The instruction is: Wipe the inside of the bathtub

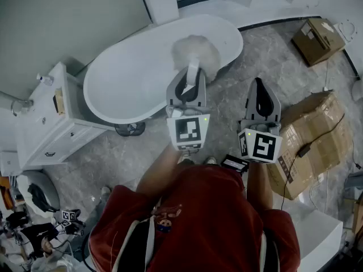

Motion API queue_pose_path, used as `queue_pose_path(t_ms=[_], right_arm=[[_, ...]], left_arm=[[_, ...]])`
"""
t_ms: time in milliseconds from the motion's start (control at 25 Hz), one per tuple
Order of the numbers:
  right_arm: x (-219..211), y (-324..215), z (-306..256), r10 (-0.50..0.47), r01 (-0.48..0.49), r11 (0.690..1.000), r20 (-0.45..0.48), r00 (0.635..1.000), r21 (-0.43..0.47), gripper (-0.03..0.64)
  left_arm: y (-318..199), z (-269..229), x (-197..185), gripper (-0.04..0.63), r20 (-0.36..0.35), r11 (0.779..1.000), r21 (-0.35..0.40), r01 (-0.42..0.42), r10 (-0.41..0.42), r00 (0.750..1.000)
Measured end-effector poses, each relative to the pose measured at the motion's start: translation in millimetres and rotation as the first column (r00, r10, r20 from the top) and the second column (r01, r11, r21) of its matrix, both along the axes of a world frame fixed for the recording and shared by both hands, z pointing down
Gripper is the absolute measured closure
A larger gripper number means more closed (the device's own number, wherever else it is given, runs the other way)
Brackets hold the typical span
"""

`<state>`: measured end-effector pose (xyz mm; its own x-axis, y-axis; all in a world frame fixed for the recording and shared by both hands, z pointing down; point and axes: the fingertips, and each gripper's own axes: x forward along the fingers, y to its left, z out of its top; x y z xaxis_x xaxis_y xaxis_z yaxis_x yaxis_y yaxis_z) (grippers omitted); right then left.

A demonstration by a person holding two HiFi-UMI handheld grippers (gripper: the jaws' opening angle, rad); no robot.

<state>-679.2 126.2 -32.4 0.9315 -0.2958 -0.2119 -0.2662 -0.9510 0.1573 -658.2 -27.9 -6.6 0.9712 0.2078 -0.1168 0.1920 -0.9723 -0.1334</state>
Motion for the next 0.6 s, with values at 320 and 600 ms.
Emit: queue_pose_path(t_ms=[320, 600], right_arm=[[-3, 25, 3, -0.001, 0.001, 1.0, 0.008, 1.0, 0.005, 0.604], [-1, 65, 8, 0.0, -0.002, 0.998, 0.027, 1.0, 0.058, 0.604]], left_arm=[[29, 3, -7, 0.503, 0.008, 1.0, 0.019, -0.009, 0.009, 1.0], [68, 2, -10, 0.503, 0.0, 0.999, 0.033, -0.016, 0.016, 1.0]])
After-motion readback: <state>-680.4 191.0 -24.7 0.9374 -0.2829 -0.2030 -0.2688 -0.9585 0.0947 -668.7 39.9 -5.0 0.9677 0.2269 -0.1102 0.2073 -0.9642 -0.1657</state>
